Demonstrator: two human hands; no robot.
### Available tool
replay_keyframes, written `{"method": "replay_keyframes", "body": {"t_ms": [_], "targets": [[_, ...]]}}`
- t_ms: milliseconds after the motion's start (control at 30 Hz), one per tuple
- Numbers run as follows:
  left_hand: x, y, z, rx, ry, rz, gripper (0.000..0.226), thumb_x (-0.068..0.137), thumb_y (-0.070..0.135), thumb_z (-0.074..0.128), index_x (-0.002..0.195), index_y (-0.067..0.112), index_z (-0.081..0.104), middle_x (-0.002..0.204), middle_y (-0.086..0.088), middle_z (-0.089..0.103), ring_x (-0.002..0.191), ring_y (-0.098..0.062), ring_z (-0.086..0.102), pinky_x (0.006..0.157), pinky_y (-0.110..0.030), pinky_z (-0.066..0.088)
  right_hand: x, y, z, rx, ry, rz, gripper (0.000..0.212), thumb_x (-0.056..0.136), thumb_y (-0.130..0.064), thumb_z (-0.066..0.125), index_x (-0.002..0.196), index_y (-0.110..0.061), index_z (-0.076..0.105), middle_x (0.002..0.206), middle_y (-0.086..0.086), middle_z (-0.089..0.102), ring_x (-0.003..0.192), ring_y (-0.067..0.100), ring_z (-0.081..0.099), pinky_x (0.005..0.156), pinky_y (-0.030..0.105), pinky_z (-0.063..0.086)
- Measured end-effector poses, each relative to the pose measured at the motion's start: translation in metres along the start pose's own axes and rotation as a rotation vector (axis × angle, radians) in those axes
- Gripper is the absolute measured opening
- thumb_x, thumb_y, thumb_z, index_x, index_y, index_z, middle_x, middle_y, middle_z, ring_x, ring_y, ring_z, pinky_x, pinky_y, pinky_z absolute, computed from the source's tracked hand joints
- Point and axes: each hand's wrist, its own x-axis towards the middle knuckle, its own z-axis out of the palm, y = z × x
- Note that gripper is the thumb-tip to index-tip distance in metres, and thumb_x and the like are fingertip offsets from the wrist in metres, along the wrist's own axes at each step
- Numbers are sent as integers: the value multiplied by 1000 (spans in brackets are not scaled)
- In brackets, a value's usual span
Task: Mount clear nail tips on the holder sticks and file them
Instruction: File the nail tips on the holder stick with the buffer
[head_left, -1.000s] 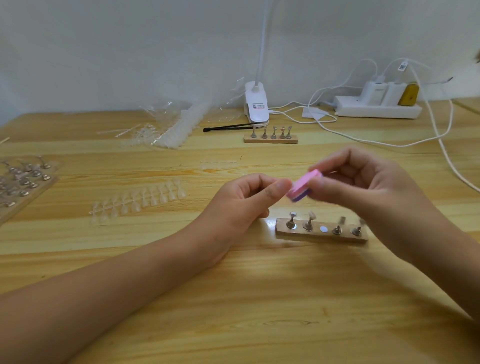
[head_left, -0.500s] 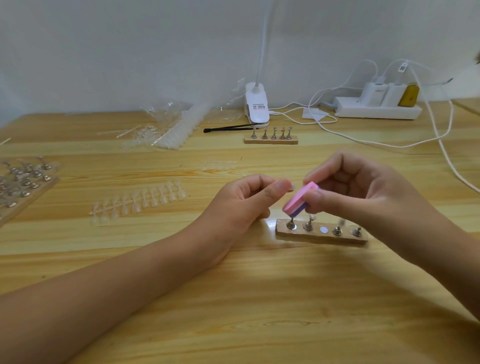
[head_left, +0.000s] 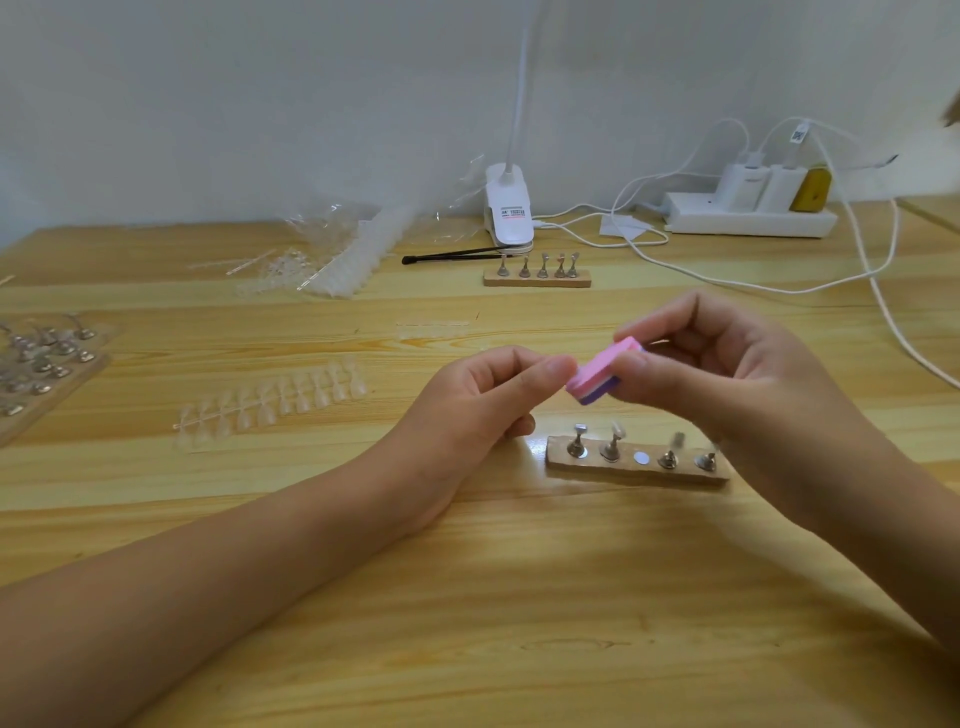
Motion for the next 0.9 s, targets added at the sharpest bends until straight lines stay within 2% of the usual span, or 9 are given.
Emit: {"method": "replay_keyframes", "body": {"t_ms": [100, 267, 400, 533, 667, 800, 900], "targets": [[0, 0, 0, 6, -9, 5, 22, 72, 54, 70, 72, 32, 72, 82, 18, 68, 68, -3, 49, 78, -28, 40, -2, 2, 5, -22, -70, 29, 37, 65, -27, 77, 92, -7, 62, 87, 7, 76, 84, 19, 73, 76, 26, 59], [1, -1, -1, -27, 32, -15, 27, 68, 53, 72, 78, 28, 74, 73, 21, 64, 64, -1, 49, 75, -27, 39, 0, 0, 3, 40, 13, 5, 38, 64, -28, 76, 92, -7, 63, 83, 4, 76, 82, 16, 73, 74, 20, 56], [1, -1, -1, -2, -3, -5, 25, 71, 54, 71, 78, 30, 73, 84, 15, 69, 70, -4, 50, 79, -29, 41, -1, 3, 5, 22, -72, 43, 32, 67, -23, 77, 92, -7, 62, 89, 9, 76, 86, 20, 73, 75, 22, 57], [1, 0, -1, -29, 20, -15, 24, 69, 54, 71, 76, 31, 74, 74, 22, 63, 66, 1, 49, 77, -26, 39, 0, 0, 2, 35, 19, 2, 37, 63, -29, 78, 91, -9, 64, 86, 4, 76, 84, 16, 73, 73, 19, 56], [-1, 0, -1, 7, -21, 0, 24, 73, 55, 69, 76, 31, 73, 88, 9, 69, 76, -7, 51, 84, -32, 41, -3, 4, 7, 7, -58, 24, 32, 65, -26, 78, 88, -10, 63, 88, 8, 76, 86, 22, 73, 76, 29, 60], [-1, 2, -1, -6, -12, -24, 25, 73, 55, 68, 75, 32, 73, 73, 24, 63, 66, 1, 49, 79, -27, 40, -1, 3, 3, 42, 20, 1, 35, 62, -29, 78, 88, -10, 64, 86, 5, 75, 84, 17, 74, 72, 19, 56], [-2, 2, -1, 8, -29, -7, 25, 75, 55, 68, 75, 30, 72, 81, 14, 66, 72, -5, 50, 84, -31, 40, -3, 6, 7, 25, -50, 12, 29, 64, -28, 79, 86, -15, 65, 88, 8, 76, 86, 20, 74, 75, 25, 59]]}}
